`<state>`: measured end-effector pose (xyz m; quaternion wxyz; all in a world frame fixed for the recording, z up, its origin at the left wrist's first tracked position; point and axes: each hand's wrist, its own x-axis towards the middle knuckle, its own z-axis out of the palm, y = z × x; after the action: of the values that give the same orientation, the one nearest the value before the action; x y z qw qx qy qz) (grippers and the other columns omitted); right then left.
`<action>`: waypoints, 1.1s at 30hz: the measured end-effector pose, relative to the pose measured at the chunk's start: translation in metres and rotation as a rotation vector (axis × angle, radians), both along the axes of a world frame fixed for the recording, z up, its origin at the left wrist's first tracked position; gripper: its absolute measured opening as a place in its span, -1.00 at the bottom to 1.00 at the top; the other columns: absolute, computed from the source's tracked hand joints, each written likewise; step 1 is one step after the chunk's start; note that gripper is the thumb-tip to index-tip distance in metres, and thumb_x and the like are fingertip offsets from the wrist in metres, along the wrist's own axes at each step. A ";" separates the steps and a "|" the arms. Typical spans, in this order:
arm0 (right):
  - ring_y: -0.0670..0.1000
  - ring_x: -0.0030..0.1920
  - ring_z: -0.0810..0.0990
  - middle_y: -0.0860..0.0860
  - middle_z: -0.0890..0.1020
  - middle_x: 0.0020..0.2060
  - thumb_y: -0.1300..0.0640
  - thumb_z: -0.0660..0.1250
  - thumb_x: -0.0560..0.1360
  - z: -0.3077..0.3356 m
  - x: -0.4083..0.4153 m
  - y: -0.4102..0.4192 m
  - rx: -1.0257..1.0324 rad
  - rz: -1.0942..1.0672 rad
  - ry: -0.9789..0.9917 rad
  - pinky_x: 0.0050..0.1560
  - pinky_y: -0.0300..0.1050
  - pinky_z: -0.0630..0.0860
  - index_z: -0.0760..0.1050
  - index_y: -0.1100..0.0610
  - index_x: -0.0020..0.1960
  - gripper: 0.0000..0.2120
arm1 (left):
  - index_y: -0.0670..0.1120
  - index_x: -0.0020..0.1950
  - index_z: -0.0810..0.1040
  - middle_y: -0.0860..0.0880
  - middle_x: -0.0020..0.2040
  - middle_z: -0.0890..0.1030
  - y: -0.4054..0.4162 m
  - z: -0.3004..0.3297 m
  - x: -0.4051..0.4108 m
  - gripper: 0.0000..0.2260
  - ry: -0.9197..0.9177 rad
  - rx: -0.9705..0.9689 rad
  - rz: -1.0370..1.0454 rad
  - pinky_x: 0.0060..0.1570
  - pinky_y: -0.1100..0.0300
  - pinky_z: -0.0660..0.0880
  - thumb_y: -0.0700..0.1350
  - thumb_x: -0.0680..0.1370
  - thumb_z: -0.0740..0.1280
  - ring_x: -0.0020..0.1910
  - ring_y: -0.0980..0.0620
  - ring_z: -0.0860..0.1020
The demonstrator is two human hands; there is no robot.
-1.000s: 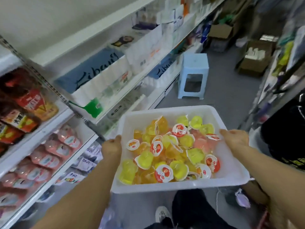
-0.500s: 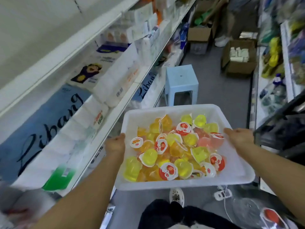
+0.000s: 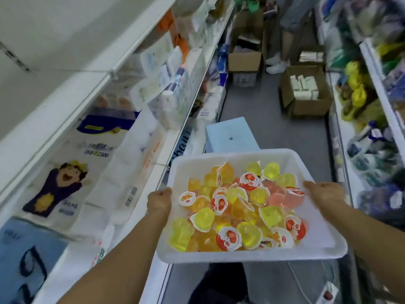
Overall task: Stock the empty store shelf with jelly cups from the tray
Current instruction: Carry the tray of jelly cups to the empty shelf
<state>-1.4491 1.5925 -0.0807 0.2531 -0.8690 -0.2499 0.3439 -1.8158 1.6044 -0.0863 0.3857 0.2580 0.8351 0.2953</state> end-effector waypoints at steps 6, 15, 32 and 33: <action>0.17 -0.21 0.48 0.25 0.57 -0.15 0.05 0.34 0.53 -0.023 0.003 0.133 -0.042 0.030 -0.040 -0.13 -0.03 0.40 0.55 0.38 -0.02 -0.65 | -0.23 0.06 0.57 -0.21 -0.03 0.57 0.145 -0.030 -0.005 -0.74 0.048 -0.108 -0.146 -0.12 0.11 0.42 -0.07 0.62 0.20 -0.13 -0.15 0.50; 0.18 -0.18 0.54 0.20 0.58 -0.15 0.11 0.31 0.52 -0.058 0.019 0.295 -0.085 0.002 0.079 -0.08 0.00 0.47 0.54 0.25 -0.06 -0.81 | -0.14 -0.17 0.56 -0.28 -0.04 0.62 0.301 -0.089 0.004 -0.82 -0.019 -0.320 -0.295 -0.09 0.00 0.51 -0.02 0.47 0.34 -0.09 -0.22 0.59; 0.11 -0.25 0.56 0.17 0.59 -0.12 0.15 0.37 0.50 -0.185 0.034 0.449 -0.249 0.288 0.183 -0.24 -0.12 0.45 0.51 0.18 -0.10 -0.90 | -0.16 0.17 0.52 -0.13 -0.02 0.56 0.428 -0.198 0.020 -0.77 -0.036 -0.344 -0.281 -0.08 0.11 0.44 -0.09 0.56 0.33 -0.10 -0.11 0.53; 0.14 -0.21 0.57 0.18 0.59 -0.09 0.14 0.37 0.50 -0.190 0.033 0.447 -0.258 0.295 0.143 -0.19 -0.08 0.48 0.49 0.18 -0.10 -0.88 | -0.18 0.19 0.51 -0.13 0.00 0.57 0.426 -0.202 0.020 -0.73 0.045 -0.359 -0.368 -0.08 0.11 0.44 -0.07 0.56 0.34 -0.07 -0.12 0.54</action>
<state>-1.4164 2.0399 -0.2706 0.1038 -0.8216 -0.3096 0.4673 -1.7960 2.0308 -0.2879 0.4539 0.3393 0.8216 0.0614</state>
